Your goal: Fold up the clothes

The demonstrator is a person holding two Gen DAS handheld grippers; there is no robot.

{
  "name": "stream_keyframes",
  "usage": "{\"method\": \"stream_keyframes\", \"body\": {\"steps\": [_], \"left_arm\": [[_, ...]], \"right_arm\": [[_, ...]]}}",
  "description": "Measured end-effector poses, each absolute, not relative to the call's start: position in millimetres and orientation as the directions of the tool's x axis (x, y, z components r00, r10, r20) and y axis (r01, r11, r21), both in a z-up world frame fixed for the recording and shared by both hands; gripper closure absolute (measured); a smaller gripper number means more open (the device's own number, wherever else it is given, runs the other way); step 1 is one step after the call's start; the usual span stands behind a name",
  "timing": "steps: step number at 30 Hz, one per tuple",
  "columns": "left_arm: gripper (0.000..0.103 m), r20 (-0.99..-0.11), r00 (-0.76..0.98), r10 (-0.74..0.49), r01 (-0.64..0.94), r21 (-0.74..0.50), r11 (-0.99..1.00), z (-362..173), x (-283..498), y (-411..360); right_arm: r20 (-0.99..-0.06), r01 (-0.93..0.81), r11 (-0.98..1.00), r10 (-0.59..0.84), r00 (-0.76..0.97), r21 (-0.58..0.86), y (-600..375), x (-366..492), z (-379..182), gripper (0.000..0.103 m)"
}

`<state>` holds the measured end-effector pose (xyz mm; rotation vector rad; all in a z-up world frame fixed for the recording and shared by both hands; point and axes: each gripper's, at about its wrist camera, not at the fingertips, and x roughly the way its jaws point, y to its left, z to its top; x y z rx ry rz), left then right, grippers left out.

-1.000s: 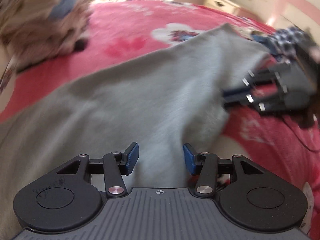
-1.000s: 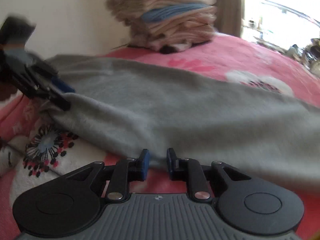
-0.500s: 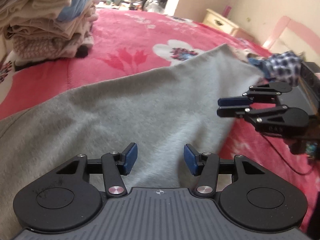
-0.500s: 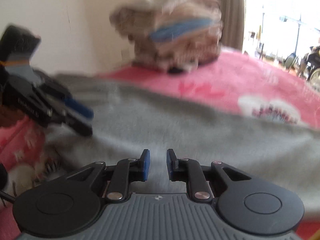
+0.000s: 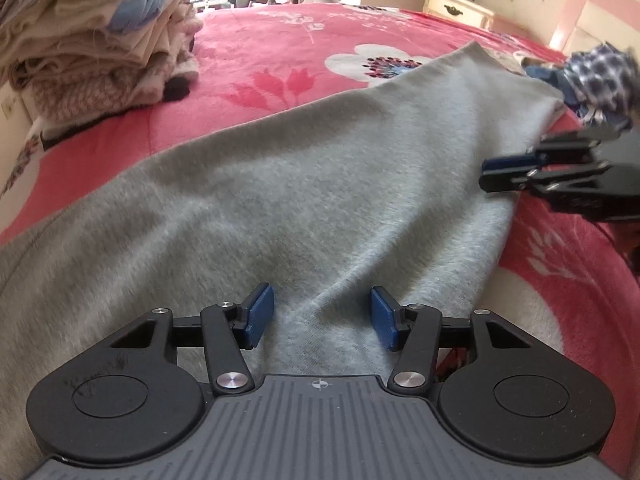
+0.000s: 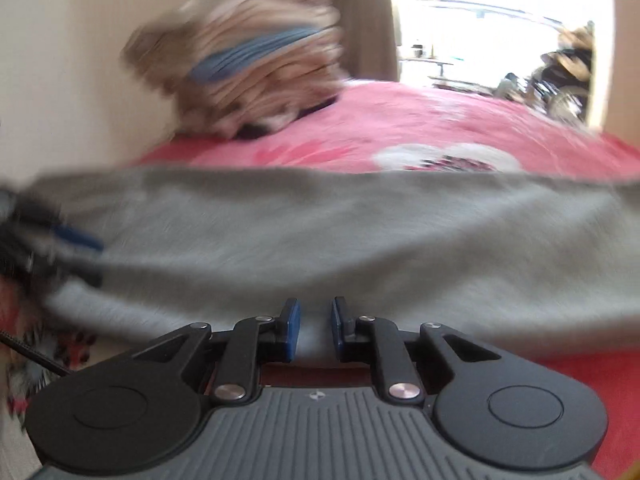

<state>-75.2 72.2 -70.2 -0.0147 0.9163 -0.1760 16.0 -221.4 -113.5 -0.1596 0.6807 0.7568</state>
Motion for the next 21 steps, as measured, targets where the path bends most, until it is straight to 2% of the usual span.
{"method": "stream_keyframes", "body": {"steps": [12,16,21], "left_arm": [[0.049,-0.785,0.597,-0.168,0.143,-0.102,0.984,-70.4,-76.7,74.2],[0.049,-0.786,0.595,-0.167,0.132,-0.11,0.985,-68.8,-76.3,74.6],[0.049,-0.775,0.61,-0.166,0.1,-0.132,0.986,-56.9,-76.9,79.9]], "right_arm": [[-0.596,-0.285,0.949,0.308,0.741,0.136,-294.6,60.9,-116.1,0.086],[-0.578,-0.279,0.95,0.308,0.756,0.141,-295.7,58.7,-106.6,0.083],[-0.536,-0.363,0.923,0.373,0.757,0.131,-278.3,52.9,-86.6,0.083]]}}
